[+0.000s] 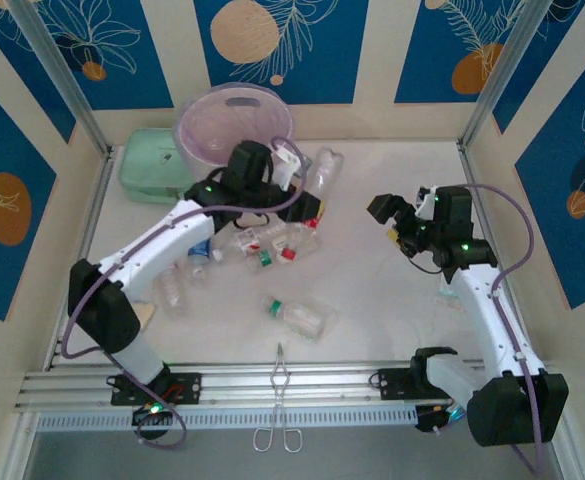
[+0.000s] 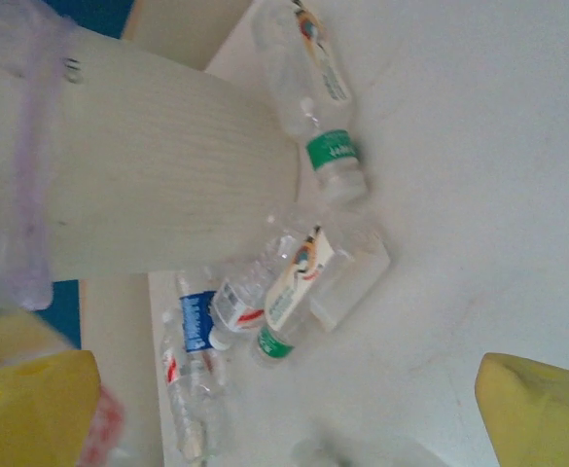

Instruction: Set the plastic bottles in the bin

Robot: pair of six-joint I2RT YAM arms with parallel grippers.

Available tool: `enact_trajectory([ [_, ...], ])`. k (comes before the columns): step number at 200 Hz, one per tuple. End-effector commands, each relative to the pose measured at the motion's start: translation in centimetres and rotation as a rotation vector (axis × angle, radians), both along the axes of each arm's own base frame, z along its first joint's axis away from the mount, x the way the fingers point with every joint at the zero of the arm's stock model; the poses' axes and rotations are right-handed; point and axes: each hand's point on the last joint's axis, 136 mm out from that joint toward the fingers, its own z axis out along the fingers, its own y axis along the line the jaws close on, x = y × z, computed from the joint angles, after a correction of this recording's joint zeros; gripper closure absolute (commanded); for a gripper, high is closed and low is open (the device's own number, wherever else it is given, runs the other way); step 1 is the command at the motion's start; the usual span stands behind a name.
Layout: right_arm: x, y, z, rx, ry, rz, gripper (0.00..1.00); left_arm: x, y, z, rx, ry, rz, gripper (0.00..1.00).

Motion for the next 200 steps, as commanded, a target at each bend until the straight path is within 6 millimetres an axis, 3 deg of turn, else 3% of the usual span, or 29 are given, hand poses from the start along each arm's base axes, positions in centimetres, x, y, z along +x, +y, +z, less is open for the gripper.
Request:
enact_trajectory([
  [1,-0.4,-0.1,-1.4,0.003,0.052,0.0,0.01,2.3,3.9,6.3,0.012,-0.134,0.103,0.63],
  [31,-0.4,-0.2,-2.1,0.007,0.087,-0.008,0.01,7.4,9.0,10.8,0.006,-0.209,0.289,0.78],
  [55,-0.6,-0.5,-2.3,0.0,0.1,-0.022,0.0,11.5,13.0,12.9,0.001,-0.27,0.458,1.0],
  [74,-0.7,-0.7,-2.2,-0.001,0.101,-0.022,0.0,14.2,14.8,14.0,-0.021,-0.298,0.518,1.0],
  [90,-0.8,-0.8,-2.2,-0.004,0.103,-0.024,0.0,16.5,15.8,13.8,0.067,-0.344,0.565,1.0],
  [108,-0.9,-0.8,-2.0,-0.008,0.1,-0.018,0.0,18.6,16.2,12.0,0.157,-0.33,0.565,1.0],
  [134,-1.1,-0.9,-2.2,-0.011,0.098,-0.027,0.0,20.1,15.4,7.7,0.205,-0.238,0.511,1.0],
  [165,-1.3,-0.8,-1.8,0.0,0.092,-0.031,0.0,19.9,15.0,2.2,0.291,-0.107,0.457,1.0],
  [200,-1.5,-1.5,-1.1,-0.048,0.073,-0.047,0.0,18.8,15.3,-2.3,0.357,-0.031,0.441,1.0],
])
